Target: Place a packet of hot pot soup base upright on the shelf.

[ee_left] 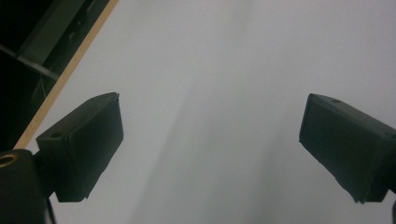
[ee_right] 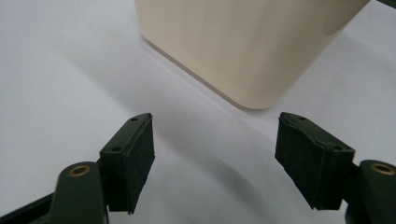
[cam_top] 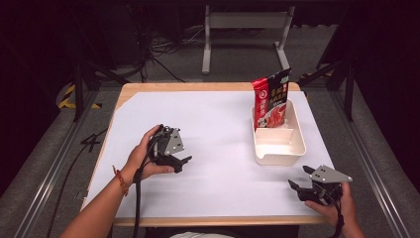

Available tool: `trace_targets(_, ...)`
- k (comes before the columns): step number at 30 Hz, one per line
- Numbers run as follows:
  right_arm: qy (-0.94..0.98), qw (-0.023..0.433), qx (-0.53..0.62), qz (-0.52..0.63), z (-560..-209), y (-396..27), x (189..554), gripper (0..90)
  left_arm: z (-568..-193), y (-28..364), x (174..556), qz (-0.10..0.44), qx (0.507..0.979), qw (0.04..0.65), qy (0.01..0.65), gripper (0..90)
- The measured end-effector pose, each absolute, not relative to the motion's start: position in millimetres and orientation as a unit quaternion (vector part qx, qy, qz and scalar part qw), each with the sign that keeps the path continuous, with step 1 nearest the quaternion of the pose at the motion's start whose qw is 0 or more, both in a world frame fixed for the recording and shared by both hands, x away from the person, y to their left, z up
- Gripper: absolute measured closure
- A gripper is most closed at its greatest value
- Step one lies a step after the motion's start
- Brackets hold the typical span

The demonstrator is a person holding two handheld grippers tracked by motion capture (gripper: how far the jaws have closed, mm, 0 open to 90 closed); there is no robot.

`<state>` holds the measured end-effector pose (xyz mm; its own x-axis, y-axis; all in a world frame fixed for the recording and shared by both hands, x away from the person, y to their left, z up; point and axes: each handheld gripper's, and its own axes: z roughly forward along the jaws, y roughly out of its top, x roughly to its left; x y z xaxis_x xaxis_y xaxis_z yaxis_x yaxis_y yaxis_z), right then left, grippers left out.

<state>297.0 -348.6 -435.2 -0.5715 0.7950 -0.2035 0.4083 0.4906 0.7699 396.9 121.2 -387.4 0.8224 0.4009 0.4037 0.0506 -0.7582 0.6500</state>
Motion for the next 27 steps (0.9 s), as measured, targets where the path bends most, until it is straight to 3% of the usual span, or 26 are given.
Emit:
trace_targets(17,0.816,0.287,0.364,0.345,-434,-347,296,26.4,-418,183,378,0.267,0.888,0.328,0.179,7.6)
trace_targets(27,0.818,0.287,0.362,0.342,-435,-346,296,25.6,-433,229,361,0.248,0.868,0.362,0.233,7.6)
